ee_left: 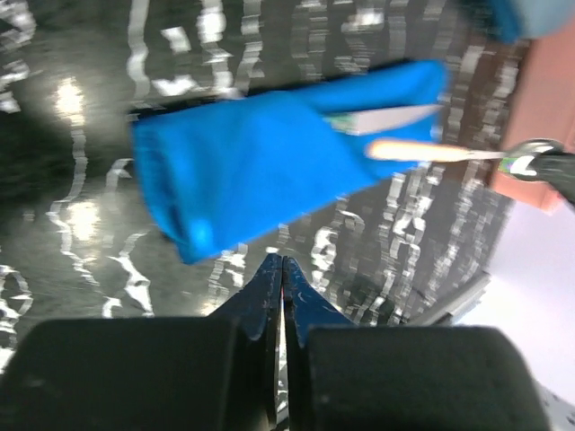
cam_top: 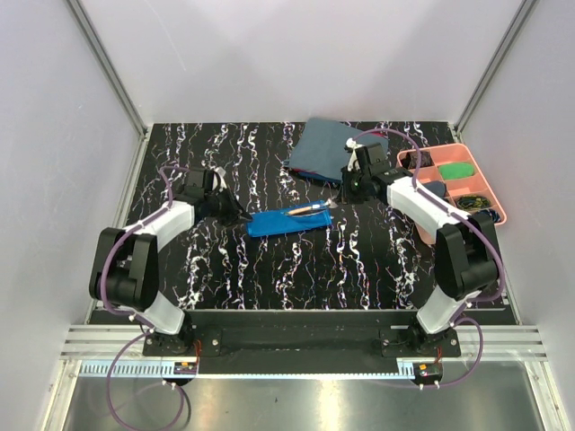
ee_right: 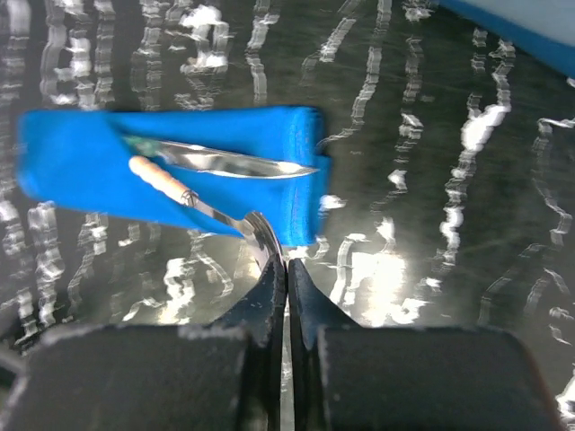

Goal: Fold the napkin into a case and place the utensils inside
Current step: Insert the spoon into the folded napkin.

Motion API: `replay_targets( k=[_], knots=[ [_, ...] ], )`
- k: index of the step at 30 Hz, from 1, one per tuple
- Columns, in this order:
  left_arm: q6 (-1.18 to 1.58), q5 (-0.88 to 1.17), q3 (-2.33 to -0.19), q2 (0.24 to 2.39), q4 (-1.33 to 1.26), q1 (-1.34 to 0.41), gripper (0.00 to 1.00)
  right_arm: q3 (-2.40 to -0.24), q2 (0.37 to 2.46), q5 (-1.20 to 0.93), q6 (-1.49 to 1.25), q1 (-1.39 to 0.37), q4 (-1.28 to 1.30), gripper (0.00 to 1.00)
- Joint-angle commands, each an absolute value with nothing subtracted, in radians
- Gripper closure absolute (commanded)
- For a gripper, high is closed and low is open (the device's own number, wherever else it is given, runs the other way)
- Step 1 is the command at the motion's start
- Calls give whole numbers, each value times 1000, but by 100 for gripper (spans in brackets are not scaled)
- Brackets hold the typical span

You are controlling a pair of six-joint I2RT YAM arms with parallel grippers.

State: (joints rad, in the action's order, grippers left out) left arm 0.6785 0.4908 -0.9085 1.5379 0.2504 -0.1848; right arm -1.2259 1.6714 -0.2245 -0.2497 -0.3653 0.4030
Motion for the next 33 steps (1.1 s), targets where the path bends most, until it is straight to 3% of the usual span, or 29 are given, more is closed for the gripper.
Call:
replay_targets(
  k=[1,11,33],
  knots=[
    [670,416,-957,1577,198,-186,100,-1285,1700,-84,-199,-359,460,100],
    [658,408,-948,1640,155,-187,100,-1279,1726,-64,-163,-331,462,100],
    [647,347,-881,1717,124,-216,100,-1292,1818,-360,-229,-342,422,100]
  ],
)
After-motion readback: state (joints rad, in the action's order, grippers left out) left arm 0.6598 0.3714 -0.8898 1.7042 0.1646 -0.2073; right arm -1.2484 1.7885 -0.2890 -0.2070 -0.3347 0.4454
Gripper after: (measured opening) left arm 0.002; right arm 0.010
